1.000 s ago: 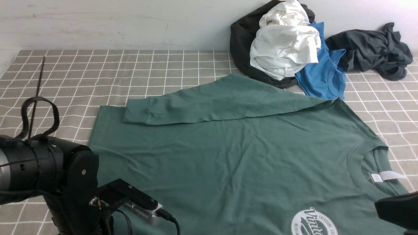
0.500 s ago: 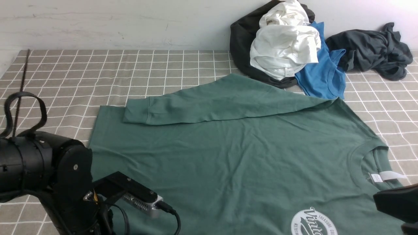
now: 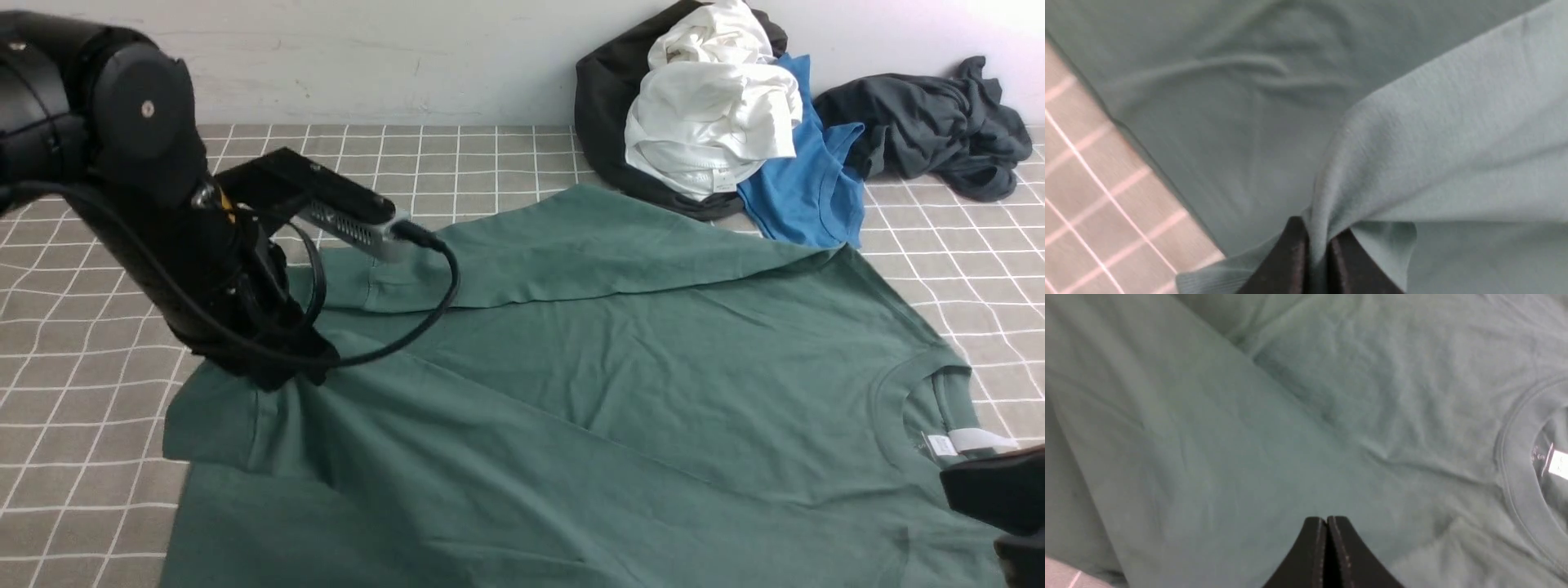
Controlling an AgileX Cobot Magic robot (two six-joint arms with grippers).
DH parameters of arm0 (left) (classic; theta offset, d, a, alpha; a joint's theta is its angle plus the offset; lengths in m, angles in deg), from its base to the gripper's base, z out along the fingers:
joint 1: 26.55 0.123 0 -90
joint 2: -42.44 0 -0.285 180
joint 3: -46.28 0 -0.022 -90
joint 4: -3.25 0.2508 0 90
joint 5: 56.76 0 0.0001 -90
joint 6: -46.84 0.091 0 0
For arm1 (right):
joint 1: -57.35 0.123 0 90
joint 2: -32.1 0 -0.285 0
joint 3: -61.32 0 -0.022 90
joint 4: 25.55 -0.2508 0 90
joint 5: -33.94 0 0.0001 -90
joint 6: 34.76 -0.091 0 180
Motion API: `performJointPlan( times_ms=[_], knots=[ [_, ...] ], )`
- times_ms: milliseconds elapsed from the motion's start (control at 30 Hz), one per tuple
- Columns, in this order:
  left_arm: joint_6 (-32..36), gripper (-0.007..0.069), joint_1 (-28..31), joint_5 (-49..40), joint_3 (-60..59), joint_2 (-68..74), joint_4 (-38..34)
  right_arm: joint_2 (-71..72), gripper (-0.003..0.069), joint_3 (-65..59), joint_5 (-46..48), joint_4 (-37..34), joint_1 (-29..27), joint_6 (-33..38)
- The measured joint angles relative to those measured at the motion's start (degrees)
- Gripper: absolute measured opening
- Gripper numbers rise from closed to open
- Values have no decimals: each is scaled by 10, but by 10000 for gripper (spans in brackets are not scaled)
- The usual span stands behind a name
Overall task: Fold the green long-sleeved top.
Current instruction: Use the left arm to drag and place the cuff at the centered position on the left edge of the fabric
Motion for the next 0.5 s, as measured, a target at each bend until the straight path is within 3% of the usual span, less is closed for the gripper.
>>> performJointPlan(
  times_ms=[167,333,433,467,500],
  knots=[
    [17,27,15,11,33,87,2,-40,-14,39,32,8,0,-5],
    [8,116,16,31,39,148,26,-72,-14,79,66,9,0,-7],
    [-61,275,20,32,78,171,68,-104,-14,109,85,12,0,-7],
    [-61,284,21,32,78,171,69,-106,-14,111,86,13,0,-7],
    [-79,365,26,33,104,174,78,-124,-14,123,89,14,0,-7]
  ],
)
